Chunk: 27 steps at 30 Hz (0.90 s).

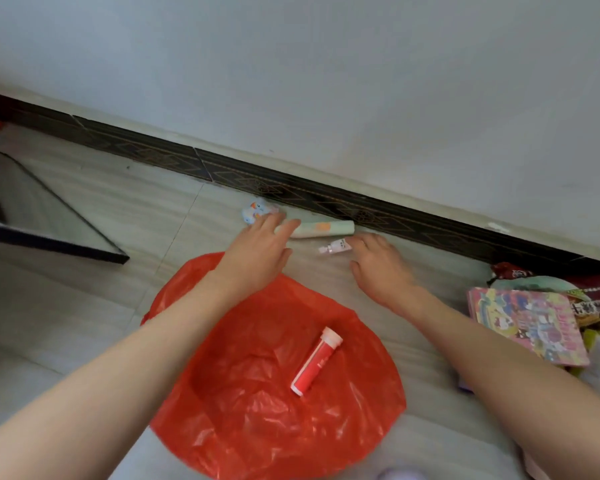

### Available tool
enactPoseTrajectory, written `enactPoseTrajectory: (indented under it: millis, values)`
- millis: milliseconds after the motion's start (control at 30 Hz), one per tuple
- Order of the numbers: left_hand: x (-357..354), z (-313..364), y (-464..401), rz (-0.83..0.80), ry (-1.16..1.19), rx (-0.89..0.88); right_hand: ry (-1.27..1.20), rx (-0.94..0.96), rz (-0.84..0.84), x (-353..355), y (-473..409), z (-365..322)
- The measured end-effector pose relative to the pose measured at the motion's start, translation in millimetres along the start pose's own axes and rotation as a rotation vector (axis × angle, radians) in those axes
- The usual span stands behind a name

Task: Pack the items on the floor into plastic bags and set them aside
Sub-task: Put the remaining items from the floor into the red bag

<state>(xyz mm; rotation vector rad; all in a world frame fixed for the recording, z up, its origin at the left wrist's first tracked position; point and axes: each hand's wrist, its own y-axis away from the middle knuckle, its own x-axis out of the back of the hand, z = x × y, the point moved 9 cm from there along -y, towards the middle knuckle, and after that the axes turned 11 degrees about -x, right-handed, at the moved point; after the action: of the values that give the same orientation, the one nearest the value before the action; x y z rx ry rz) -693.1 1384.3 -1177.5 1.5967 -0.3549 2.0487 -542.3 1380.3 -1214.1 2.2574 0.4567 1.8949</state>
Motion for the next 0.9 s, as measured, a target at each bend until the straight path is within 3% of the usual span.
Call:
enactPoseTrajectory:
  millis: [133, 233, 433, 600, 800, 900]
  values:
    - [-39, -17, -36, -0.085, 0.048, 0.065, 0.052, -0.001, 0.051, -12, -22, 2]
    - [-51, -27, -45, -0.100, -0.050, 0.193, 0.119, -0.013, 0.153, -15, -27, 3]
    - [-58, -26, -51, -0.090, -0.094, 0.181, 0.157, 0.011, 0.209, -24, -21, 9]
    - [-40, -25, -37, -0.054, -0.039, 0.196, -0.116, -0.128, 0.177, -14, -9, 22]
    - [47, 4, 5, 0.347, 0.082, 0.048, -0.474, -0.152, 0.123, 13, 23, 13]
    - [56, 16, 35, 0.259, 0.121, 0.092, -0.522, -0.112, 0.005, 12, 41, -8]
